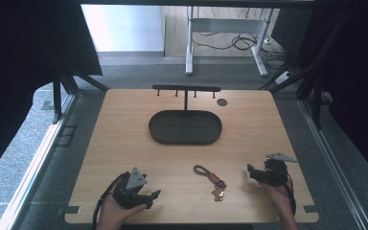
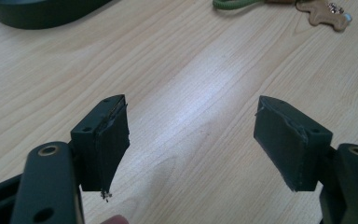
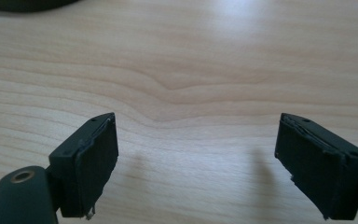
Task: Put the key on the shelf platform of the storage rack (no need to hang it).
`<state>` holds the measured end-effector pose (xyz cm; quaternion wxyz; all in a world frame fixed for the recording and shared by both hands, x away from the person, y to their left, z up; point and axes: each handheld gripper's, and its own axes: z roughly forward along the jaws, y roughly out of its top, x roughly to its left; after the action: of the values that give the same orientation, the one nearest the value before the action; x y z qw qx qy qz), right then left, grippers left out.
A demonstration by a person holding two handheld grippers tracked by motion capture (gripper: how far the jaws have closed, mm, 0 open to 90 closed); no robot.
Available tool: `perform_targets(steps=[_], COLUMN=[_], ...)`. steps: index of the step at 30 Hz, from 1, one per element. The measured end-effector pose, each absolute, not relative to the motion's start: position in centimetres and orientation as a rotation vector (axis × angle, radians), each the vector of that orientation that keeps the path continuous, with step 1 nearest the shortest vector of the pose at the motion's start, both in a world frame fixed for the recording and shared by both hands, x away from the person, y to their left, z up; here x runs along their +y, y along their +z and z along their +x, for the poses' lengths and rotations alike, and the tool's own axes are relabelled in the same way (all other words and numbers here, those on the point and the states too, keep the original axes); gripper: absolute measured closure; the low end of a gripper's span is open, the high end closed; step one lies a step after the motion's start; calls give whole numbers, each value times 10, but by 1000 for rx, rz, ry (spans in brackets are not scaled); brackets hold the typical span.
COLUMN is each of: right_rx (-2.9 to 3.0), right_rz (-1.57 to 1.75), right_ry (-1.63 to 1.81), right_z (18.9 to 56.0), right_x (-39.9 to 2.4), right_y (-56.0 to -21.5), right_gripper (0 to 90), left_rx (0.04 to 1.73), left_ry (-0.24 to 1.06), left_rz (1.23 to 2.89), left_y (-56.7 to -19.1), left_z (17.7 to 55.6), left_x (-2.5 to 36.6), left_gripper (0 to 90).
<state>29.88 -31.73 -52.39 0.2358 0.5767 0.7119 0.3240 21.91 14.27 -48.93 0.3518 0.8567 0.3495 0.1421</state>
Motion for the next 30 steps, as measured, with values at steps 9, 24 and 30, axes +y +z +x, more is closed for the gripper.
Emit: perform_targets(steps=[9, 24, 30], right_rx=[2026, 2102, 2155], right_rz=[1497, 1407, 1340], right_ry=[882, 877, 897], right_z=[285, 279, 278], right_x=[-316, -320, -316], right_y=[-519, -506, -496], right_gripper=[140, 251, 321], left_rx=[878, 915, 917], left_ry=[376, 382, 389], left_rz=[2220, 2195, 2192], left_y=[-485, -484, -483], left_z=[214, 216, 216], left_x=[138, 147, 149], left_gripper=[270, 270, 270])
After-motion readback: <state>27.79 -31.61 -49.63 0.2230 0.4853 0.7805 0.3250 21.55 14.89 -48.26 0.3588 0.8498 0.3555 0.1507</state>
